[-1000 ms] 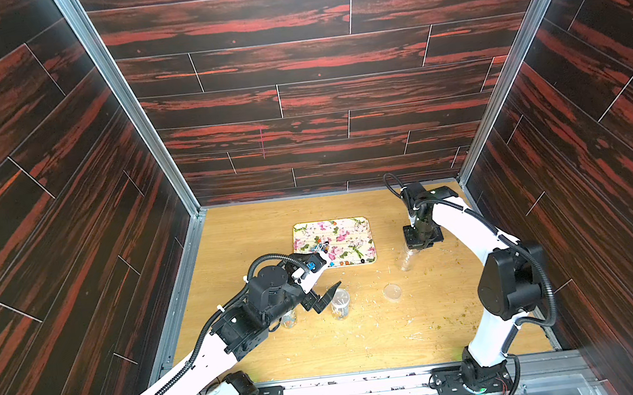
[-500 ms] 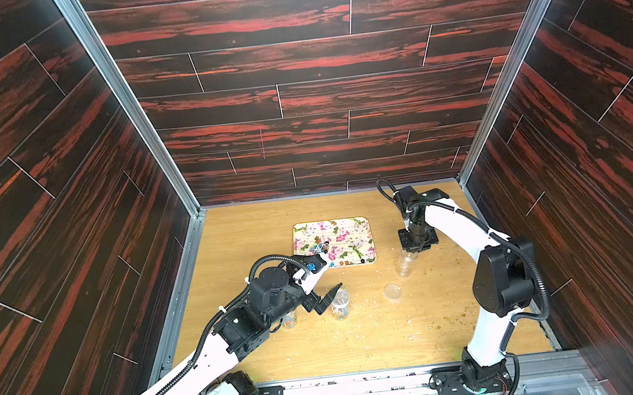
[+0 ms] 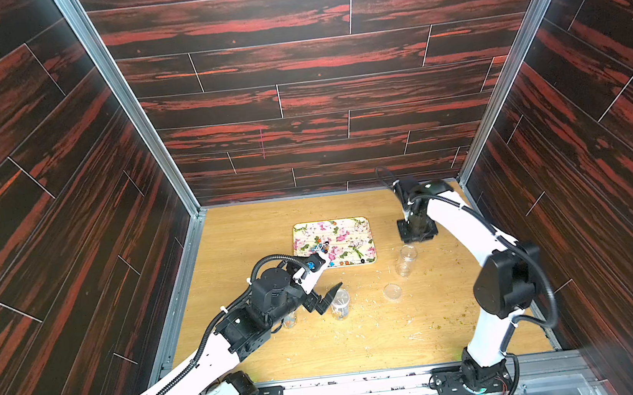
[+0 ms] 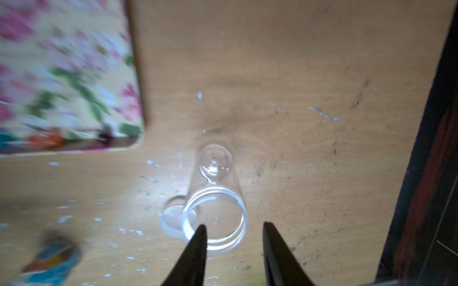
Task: Pour the candies out of the jar
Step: Place the jar at the center of the board, then pick up the jar from the center of the board.
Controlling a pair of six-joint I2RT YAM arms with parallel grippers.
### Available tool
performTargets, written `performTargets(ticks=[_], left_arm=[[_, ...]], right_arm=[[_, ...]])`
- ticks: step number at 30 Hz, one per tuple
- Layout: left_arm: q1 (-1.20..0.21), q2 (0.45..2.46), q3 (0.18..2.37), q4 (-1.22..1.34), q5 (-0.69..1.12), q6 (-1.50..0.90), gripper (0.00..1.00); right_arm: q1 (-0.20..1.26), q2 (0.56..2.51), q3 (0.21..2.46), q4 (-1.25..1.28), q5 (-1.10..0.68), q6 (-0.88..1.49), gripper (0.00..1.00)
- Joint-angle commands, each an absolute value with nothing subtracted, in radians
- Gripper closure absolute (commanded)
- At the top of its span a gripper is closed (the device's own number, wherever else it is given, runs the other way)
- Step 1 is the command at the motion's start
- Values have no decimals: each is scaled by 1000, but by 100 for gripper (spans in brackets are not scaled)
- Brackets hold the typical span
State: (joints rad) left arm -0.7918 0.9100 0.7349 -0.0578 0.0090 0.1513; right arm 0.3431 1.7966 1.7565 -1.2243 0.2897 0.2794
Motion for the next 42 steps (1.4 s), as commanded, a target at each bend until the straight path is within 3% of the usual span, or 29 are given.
performTargets(ticks=[1, 8, 15, 20, 28, 42], left_arm=[[-794, 917, 750, -58, -101, 64, 0], [-795, 855, 756, -78, -266, 2, 0], [-792, 746, 719, -56, -457, -148, 0], [-786, 678, 731, -160, -503, -185, 0], [-785, 631, 713, -204, -432, -233, 0], [-785, 586, 674, -215, -454, -238, 0]], right_arm=[[356, 1634, 1784, -1256, 236, 294, 53], [457, 1324, 1482, -988, 70, 338, 42], [750, 1213, 1177, -721, 185, 417, 30], [890, 1256, 1079, -559, 258, 441, 22], [1021, 1450, 1091, -418, 323, 468, 20], [1075, 1565, 1125, -410, 322, 509, 19]])
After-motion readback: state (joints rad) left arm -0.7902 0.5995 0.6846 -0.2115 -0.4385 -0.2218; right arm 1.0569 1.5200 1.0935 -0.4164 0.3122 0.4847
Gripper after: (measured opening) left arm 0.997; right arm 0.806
